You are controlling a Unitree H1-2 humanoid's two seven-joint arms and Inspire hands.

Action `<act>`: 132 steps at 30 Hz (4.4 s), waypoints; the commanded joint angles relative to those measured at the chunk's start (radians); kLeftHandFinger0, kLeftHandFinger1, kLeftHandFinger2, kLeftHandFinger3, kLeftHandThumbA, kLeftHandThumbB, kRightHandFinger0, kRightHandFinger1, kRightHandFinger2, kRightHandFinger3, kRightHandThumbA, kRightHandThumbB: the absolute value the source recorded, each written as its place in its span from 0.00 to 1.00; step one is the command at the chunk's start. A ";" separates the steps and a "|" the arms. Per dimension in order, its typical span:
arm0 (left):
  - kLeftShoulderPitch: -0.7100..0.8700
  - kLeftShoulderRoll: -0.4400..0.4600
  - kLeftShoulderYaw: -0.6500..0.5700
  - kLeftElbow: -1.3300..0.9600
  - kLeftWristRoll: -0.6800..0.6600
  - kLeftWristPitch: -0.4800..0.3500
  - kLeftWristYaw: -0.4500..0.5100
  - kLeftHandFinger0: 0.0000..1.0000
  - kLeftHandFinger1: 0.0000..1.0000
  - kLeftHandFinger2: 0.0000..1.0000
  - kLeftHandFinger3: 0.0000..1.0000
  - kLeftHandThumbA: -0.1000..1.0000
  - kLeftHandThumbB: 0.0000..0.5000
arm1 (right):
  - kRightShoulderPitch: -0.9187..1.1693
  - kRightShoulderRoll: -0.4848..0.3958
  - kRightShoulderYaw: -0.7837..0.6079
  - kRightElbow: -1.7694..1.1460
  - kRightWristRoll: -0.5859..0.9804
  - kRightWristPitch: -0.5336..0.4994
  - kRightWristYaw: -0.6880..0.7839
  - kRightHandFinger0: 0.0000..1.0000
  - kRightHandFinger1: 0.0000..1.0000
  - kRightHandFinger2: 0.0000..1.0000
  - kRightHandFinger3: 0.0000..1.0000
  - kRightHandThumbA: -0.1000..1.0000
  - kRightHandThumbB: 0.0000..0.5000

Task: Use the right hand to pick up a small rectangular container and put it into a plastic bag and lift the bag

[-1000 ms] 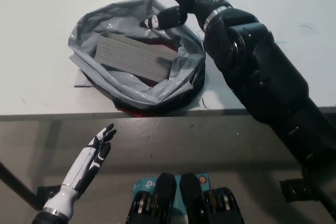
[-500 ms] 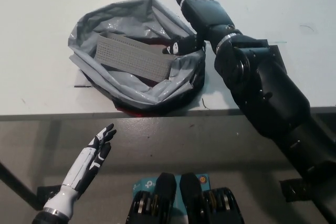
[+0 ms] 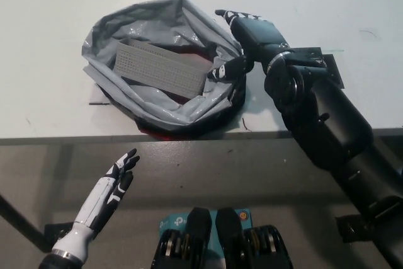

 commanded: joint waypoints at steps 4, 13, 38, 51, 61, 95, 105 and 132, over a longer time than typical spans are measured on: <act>-0.017 0.015 0.002 -0.005 0.007 -0.033 -0.002 1.00 1.00 1.00 1.00 1.00 1.00 | -0.056 0.006 -0.043 0.023 -0.006 0.064 -0.062 1.00 1.00 1.00 1.00 0.92 0.98; -0.017 0.013 0.001 -0.006 0.003 -0.023 -0.005 1.00 1.00 1.00 1.00 1.00 1.00 | -0.064 0.058 -0.172 0.030 0.056 0.079 -0.155 0.27 0.37 0.47 0.71 0.82 0.78; -0.047 0.019 0.004 0.006 -0.018 -0.034 -0.017 1.00 1.00 1.00 1.00 1.00 1.00 | -0.077 0.080 -0.320 0.061 0.254 0.092 -0.068 0.00 0.00 0.09 0.17 0.62 0.68; -0.044 0.017 0.003 -0.007 -0.011 -0.021 -0.013 1.00 1.00 1.00 1.00 1.00 1.00 | -0.179 0.278 -0.734 0.164 0.632 0.092 -0.154 0.00 0.36 0.74 0.84 0.07 0.56; -0.049 0.021 0.007 0.002 -0.017 -0.030 -0.014 1.00 1.00 1.00 1.00 1.00 1.00 | -0.259 0.365 -0.914 0.248 0.937 0.092 -0.149 0.00 0.17 0.58 0.31 0.00 0.41; -0.056 0.018 0.002 0.017 -0.027 -0.035 -0.026 0.82 1.00 1.00 1.00 1.00 1.00 | -0.333 0.394 -0.808 -0.086 1.347 0.092 -0.374 0.20 0.34 0.57 0.55 0.20 0.51; -0.054 0.026 0.001 0.001 -0.023 -0.015 -0.037 0.76 1.00 1.00 1.00 1.00 1.00 | -0.216 0.032 0.046 -0.215 0.106 0.092 -0.166 1.00 1.00 1.00 1.00 0.92 0.99; -0.062 0.026 0.001 -0.001 -0.018 -0.012 -0.036 0.71 1.00 1.00 1.00 1.00 1.00 | -0.043 0.095 0.101 -0.001 -0.090 0.092 -0.044 1.00 1.00 1.00 1.00 0.82 1.00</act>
